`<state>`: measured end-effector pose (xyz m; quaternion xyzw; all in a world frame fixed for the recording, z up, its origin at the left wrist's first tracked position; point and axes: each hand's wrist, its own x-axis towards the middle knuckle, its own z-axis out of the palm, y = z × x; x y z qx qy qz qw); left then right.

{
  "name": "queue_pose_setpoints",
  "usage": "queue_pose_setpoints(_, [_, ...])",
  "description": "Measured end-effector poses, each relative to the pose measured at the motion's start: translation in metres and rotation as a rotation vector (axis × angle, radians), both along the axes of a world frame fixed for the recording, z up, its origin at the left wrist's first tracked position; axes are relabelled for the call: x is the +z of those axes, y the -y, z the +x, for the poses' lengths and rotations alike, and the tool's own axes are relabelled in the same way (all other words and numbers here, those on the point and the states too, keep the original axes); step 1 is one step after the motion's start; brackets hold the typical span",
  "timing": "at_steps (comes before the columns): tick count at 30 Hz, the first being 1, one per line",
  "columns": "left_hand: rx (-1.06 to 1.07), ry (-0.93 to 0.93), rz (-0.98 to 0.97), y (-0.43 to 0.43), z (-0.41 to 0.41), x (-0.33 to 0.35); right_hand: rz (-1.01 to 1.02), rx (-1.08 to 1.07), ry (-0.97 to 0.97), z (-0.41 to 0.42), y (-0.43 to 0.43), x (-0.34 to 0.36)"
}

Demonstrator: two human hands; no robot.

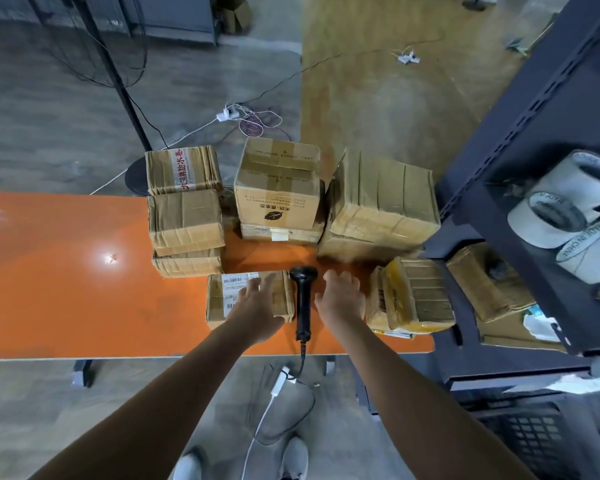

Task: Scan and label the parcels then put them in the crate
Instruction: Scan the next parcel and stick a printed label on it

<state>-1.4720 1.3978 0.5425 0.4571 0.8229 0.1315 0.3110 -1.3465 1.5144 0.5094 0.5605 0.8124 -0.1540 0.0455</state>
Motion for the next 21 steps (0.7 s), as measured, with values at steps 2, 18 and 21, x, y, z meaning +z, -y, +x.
queue_pose_setpoints(2, [0.012,-0.003,0.004,0.001,0.003,0.002,-0.022,0.004,0.063,0.005,-0.002,-0.005])
queue_pose_setpoints(18, [0.114,0.180,0.204,0.002,-0.002,0.034,-0.206,0.009,-0.561,0.030,0.000,0.052])
queue_pose_setpoints(21, [0.319,0.383,0.227,-0.005,-0.013,0.049,-0.259,-0.013,-0.733,0.015,0.010,0.078])
